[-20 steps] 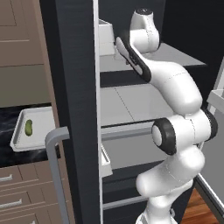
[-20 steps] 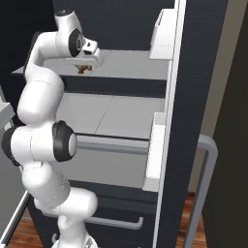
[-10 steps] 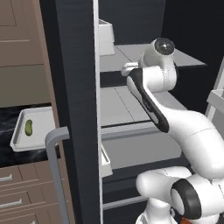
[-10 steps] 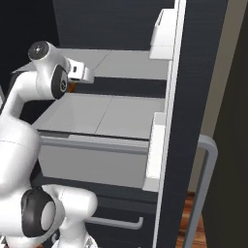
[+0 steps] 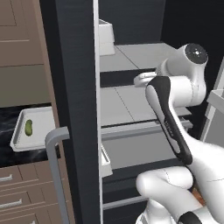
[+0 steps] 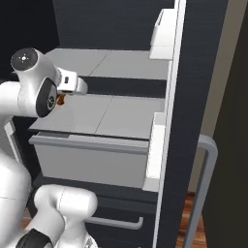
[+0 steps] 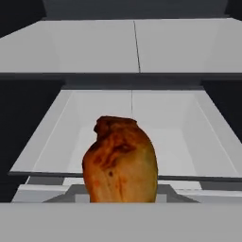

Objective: Place one cucumber and one chicken drumstick in each tupperware on the nearby counter, to pack two identical lunches.

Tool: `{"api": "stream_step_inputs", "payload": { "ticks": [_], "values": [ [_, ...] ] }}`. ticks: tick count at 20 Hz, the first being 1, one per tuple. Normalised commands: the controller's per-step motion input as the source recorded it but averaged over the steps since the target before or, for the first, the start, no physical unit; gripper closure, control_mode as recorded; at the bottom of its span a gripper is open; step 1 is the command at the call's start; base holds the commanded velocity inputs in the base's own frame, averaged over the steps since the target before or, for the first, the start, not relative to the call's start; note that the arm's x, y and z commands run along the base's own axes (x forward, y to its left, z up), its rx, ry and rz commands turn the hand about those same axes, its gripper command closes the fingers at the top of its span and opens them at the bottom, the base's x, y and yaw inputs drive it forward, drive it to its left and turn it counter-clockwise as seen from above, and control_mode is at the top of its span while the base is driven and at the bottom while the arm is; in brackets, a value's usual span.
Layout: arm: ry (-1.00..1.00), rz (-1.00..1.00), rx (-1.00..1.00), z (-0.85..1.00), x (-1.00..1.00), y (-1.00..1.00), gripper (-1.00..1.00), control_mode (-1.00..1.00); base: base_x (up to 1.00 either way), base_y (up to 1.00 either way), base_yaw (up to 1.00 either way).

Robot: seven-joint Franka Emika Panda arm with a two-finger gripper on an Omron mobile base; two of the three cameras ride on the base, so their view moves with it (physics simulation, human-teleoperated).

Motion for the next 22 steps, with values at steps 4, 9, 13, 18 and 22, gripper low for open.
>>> {"api": "stream_step_inputs", "payload": {
  "ticks": [4, 9, 13, 18, 22],
  "values": [
    [0.08, 0.07, 0.0, 0.4, -1.0, -0.08, 1.0, -1.0, 0.0, 0.0, 0.0],
    [0.01, 0.05, 0.0, -0.01, -0.69, 0.0, 1.0, 1.0, -0.2, 0.0, 0.01],
    [0.0, 0.0, 0.0, 0.0, 0.0, 0.0, 1.0, 1.0, -1.0, 0.0, 0.03],
    [0.0, 0.0, 0.0, 0.0, 0.0, 0.0, 1.0, 1.0, -1.0, 0.0, 0.05],
    [0.0, 0.0, 0.0, 0.0, 0.0, 0.0, 1.0, 1.0, -1.0, 0.0, 0.07]
  ]
}}
